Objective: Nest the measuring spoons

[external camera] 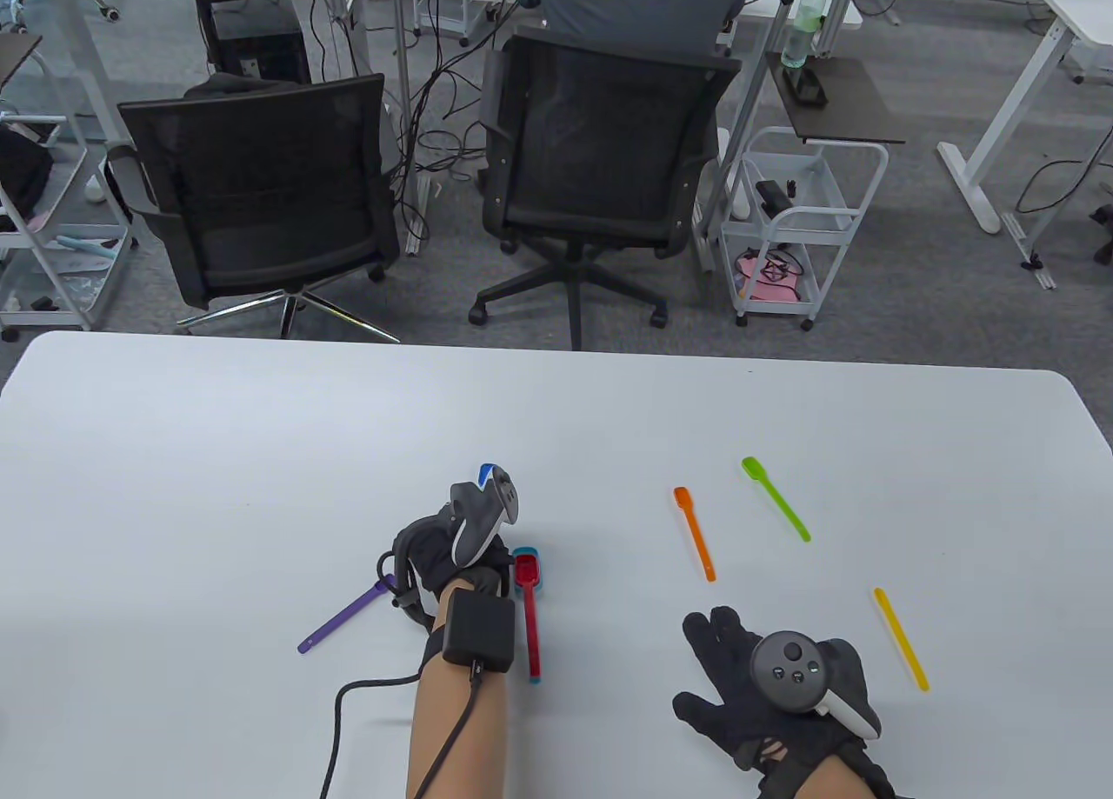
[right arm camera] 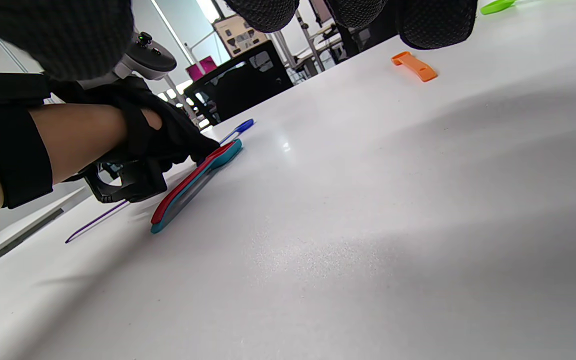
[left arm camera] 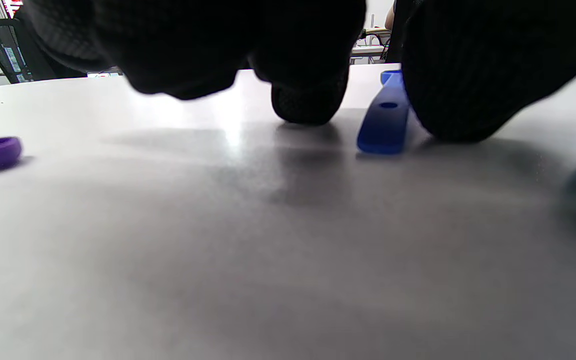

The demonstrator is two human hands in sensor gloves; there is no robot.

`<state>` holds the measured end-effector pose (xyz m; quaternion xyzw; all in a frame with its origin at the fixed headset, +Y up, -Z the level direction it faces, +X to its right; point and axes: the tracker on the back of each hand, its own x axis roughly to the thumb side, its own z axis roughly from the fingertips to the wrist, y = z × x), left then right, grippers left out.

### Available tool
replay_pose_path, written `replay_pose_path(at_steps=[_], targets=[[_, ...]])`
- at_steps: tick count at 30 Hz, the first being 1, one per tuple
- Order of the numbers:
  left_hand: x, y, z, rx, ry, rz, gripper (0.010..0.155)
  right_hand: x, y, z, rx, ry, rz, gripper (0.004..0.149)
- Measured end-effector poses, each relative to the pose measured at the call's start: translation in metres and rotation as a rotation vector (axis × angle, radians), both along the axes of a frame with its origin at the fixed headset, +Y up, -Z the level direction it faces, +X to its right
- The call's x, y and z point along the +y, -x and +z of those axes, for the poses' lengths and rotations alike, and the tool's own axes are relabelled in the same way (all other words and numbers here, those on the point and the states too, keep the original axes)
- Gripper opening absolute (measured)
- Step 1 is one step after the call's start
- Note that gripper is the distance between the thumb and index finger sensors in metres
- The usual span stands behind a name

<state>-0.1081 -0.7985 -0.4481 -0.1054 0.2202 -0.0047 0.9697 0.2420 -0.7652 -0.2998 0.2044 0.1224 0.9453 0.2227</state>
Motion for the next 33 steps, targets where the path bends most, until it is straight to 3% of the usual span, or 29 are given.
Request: replay_pose_path(at_steps=[33], targets=[[-0.0074, -0.0004, 0.0019, -0.009, -0.058, 0.009, 0.062, 0.0001, -0.0013, -0.0003, -0.013, 0.015, 0.000, 0.094]])
